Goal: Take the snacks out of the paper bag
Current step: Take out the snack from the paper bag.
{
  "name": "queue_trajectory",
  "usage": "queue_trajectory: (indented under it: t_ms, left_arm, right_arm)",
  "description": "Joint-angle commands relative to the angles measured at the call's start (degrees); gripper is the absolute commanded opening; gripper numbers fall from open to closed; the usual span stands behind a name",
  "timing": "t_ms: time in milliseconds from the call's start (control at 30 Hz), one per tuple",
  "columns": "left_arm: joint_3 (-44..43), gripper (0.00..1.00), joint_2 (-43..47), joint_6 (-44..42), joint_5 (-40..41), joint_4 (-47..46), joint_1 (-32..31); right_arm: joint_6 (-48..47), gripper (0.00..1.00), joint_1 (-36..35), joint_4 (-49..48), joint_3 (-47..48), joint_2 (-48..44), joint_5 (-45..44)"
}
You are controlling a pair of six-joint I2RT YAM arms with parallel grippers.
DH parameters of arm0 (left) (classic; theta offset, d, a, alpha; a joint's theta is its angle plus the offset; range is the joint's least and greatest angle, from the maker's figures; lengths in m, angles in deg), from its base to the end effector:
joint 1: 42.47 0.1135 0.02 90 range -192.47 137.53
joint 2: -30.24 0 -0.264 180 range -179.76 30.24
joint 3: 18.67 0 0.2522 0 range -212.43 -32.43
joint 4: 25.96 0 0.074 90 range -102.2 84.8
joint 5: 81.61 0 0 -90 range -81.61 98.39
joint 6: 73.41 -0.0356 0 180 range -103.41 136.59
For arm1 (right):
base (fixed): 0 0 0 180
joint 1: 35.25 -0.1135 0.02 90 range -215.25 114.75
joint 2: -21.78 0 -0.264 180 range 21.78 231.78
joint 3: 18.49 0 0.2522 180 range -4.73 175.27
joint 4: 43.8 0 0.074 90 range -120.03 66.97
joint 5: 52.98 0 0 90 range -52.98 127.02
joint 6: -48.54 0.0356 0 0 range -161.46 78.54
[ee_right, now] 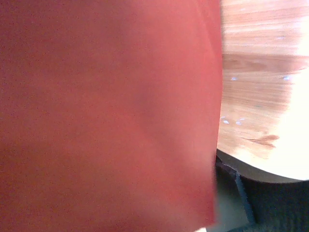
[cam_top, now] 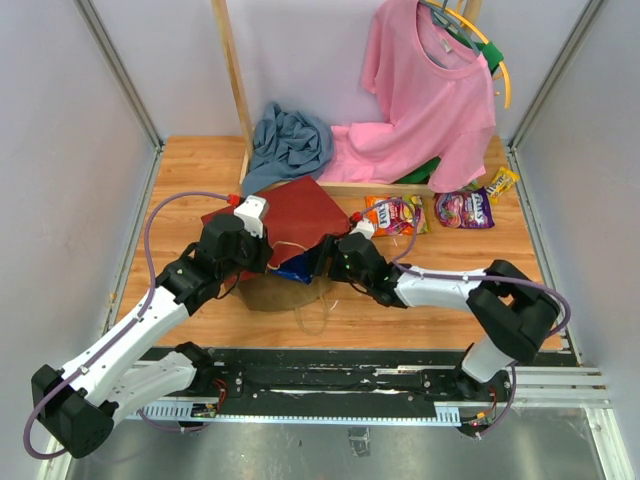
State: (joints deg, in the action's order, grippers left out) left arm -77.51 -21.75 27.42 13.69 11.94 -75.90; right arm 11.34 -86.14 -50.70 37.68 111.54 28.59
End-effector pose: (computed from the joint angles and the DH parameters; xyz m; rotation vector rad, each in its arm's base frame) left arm 0.1701 -0.1083 0.2951 0.3628 2.1003 -0.3623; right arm 0.2100 0.2501 0.1889 0.1351 2.1735 0.9556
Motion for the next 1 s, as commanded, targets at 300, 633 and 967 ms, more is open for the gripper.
queue_trajectory:
  t_ms: [300,633,967]
  left_arm:
    - [0.1,0.16,0.5,0.3,-0.3,-0.3,0.8]
    - [-0.1,0.16,0.0,0.2,-2.5,-0.5,1.5]
    - [0.0,0.15,0.9,0.1,-5.5,-1.5,1.6]
  right_arm:
    - [7.9,0.81,-8.5,6.7,-2.8,-7.5,-11.0]
    - [2.8,0.81,-24.2,19.6,-4.7,-22.7,-31.2]
    - [3.7,0.82,-23.9,-1.9,-1.8,-8.4,-21.6]
